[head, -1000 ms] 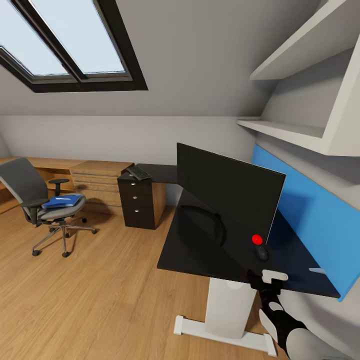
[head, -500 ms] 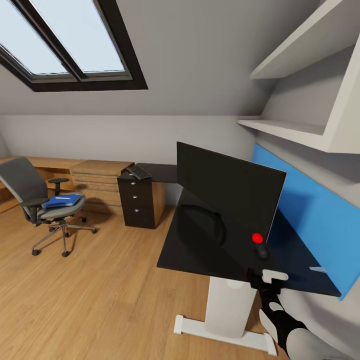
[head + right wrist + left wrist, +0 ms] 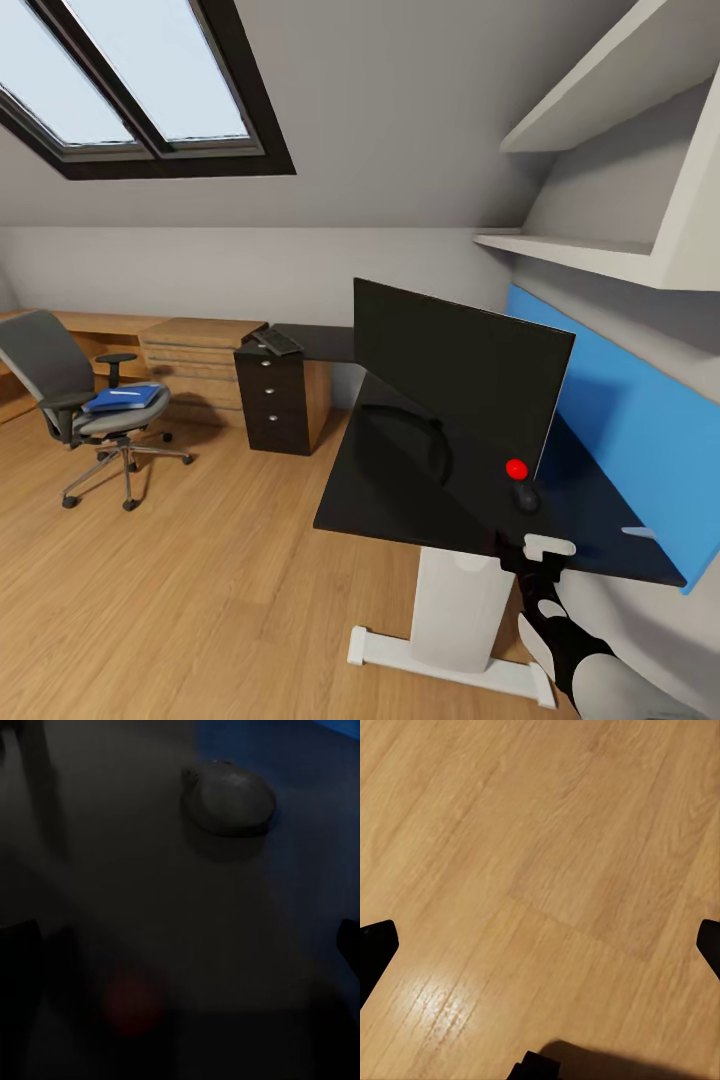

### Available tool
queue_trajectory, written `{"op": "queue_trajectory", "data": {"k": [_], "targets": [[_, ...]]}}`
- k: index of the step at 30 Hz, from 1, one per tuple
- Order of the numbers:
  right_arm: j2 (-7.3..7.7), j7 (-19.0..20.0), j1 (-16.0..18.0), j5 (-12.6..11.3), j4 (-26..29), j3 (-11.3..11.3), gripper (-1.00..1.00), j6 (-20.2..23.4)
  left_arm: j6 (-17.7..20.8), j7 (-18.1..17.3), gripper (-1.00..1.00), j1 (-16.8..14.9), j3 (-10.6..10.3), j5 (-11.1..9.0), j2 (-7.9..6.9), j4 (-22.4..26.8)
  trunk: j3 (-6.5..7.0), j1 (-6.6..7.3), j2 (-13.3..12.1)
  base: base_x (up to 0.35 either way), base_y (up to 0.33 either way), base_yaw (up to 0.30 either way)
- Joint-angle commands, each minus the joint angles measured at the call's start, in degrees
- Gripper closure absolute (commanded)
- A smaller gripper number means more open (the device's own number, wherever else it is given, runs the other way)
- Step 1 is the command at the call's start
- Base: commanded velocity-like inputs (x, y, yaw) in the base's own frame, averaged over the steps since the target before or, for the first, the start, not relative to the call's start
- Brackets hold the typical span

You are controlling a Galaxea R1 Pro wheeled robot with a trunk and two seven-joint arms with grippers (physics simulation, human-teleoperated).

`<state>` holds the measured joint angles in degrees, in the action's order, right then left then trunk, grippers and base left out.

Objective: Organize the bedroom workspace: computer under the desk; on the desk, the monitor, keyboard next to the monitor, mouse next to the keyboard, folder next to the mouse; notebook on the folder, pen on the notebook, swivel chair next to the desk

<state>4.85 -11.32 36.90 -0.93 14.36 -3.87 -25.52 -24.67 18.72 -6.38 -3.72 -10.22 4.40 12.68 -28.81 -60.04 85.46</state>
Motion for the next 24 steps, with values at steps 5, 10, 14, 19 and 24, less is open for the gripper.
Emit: {"op": "queue_trajectory", "data": {"k": [5,10,14,19,24], "targets": [[-0.01,-0.2,0.0,-0.2,-1.4,-0.3,-1.00,0.2,-0.2,0.2,-1.00,0.0,-0.4,-0.5,-0.01,0.0,-0.07,0.00,0.0,0.000,0.000,0.000],[0.04,-0.3,0.0,-0.4,-1.4,-0.5,-1.00,0.3,-0.2,0.1,-1.00,0.0,-0.5,-0.4,-0.07,0.0,-0.07,0.00,0.0,0.000,0.000,0.000],[0.08,-0.3,0.0,-1.6,-1.4,-0.7,-1.00,0.4,-0.2,0.1,-1.00,0.0,-0.5,-0.4,-0.07,0.0,-0.07,0.00,0.0,0.000,0.000,0.000],[0.20,-0.2,0.0,-6.9,-1.4,-1.1,-1.00,0.3,-0.2,0.1,-1.00,0.0,-0.5,-0.4,-0.09,0.0,-0.07,0.00,0.0,0.000,0.000,0.000],[0.20,-0.1,0.0,-8.9,-1.4,-1.1,-1.00,0.3,-0.2,0.1,-1.00,0.0,-0.5,-0.4,-0.09,0.0,-0.07,0.00,0.0,0.000,0.000,0.000]]}}
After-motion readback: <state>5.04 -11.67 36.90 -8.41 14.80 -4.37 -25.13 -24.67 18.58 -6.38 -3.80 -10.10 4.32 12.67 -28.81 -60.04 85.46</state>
